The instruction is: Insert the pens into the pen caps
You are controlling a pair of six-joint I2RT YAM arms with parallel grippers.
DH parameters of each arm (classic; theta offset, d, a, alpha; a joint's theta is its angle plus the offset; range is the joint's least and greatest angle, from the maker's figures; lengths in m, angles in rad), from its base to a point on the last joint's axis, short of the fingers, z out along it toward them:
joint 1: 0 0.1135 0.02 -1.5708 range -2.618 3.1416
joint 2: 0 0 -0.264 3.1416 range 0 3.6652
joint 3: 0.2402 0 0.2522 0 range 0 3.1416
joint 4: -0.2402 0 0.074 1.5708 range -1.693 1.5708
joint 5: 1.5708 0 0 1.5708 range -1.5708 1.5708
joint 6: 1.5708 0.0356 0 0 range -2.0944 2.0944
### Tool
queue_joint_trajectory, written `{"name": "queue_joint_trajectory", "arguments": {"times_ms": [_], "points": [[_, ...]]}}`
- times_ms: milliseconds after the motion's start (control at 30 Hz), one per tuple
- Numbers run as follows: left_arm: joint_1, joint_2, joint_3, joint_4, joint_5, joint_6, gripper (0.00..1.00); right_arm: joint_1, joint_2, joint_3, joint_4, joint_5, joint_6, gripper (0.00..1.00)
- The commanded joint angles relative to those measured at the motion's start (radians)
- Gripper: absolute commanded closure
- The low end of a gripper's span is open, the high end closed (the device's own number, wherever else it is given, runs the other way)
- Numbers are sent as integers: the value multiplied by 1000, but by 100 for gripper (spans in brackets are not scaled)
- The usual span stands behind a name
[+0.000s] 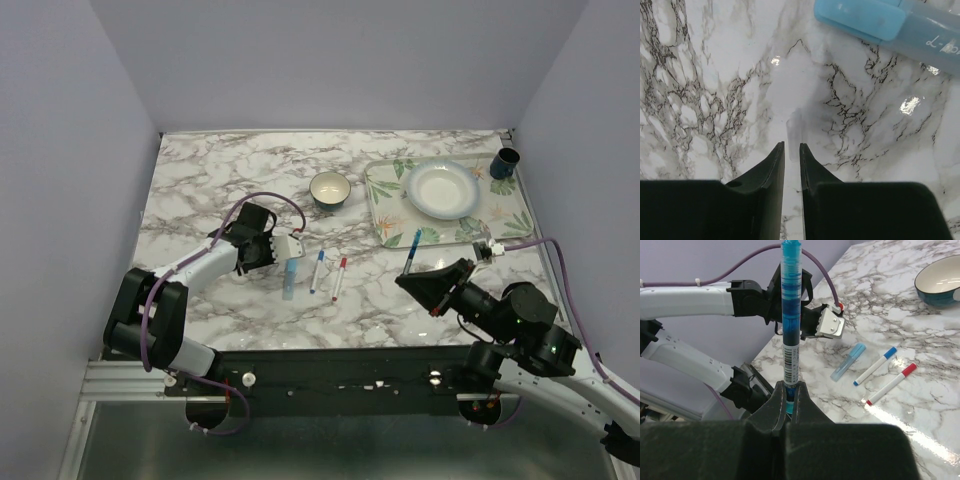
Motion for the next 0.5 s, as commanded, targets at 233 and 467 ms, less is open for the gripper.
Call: {"name": "queue_joint_trajectory", "arguments": {"times_ms": [233,467], "points": [[-59,-15,-39,25,-73,-56,77,-2,-43,7,-51,48,18,99],[-10,-115,80,135,-161,-528,69,0,-57,9,-79,51,38,99]]}}
